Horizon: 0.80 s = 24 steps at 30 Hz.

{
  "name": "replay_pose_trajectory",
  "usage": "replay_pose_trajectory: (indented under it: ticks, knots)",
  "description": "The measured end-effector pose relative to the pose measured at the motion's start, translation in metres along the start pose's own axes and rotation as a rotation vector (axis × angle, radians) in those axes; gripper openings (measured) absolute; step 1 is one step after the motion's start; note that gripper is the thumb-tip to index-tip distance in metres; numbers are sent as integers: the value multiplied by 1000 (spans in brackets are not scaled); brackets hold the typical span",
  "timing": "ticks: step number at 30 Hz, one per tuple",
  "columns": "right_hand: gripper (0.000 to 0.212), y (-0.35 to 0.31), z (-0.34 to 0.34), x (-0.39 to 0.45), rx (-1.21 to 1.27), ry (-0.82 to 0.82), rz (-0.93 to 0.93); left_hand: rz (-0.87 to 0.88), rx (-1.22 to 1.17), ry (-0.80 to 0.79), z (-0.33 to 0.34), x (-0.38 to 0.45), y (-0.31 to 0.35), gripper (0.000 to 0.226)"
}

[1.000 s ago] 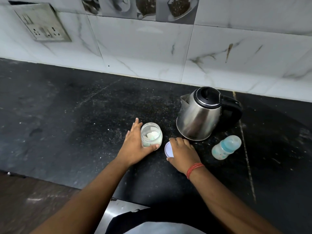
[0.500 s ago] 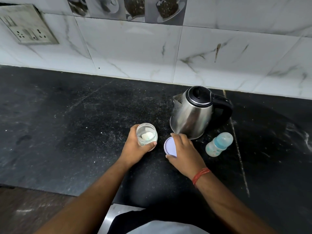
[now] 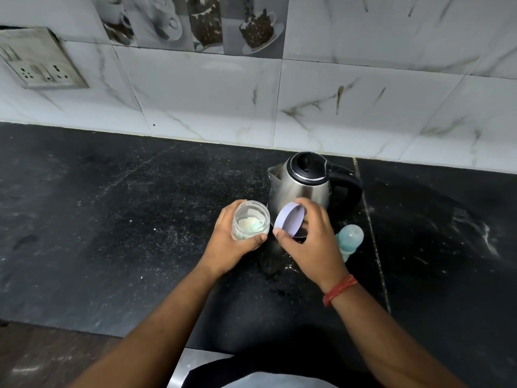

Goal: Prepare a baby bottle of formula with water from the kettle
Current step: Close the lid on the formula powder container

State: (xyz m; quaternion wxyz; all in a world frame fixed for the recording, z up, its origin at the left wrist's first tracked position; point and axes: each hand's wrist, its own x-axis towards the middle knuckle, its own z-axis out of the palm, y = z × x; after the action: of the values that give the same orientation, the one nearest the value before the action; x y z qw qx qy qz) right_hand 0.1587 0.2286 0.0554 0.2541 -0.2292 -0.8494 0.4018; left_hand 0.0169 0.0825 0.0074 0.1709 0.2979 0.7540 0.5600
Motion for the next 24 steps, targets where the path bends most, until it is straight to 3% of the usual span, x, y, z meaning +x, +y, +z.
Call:
replay_pose_trajectory:
  ticks: [9, 14, 20, 24]
  knots:
    - [54, -16, -23, 15, 438, 72, -18, 28, -79, -43, 16, 0, 28, 74]
    - [49, -12, -19, 21, 199, 52, -139, -12, -83, -66, 23, -2, 34, 84]
    - [39, -12, -20, 25, -30, -124, -204, 20, -37, -33, 27, -3, 44, 79]
    - [51, -15, -26, 28, -112, -218, -183, 39, 23, -41, 24, -1, 44, 79]
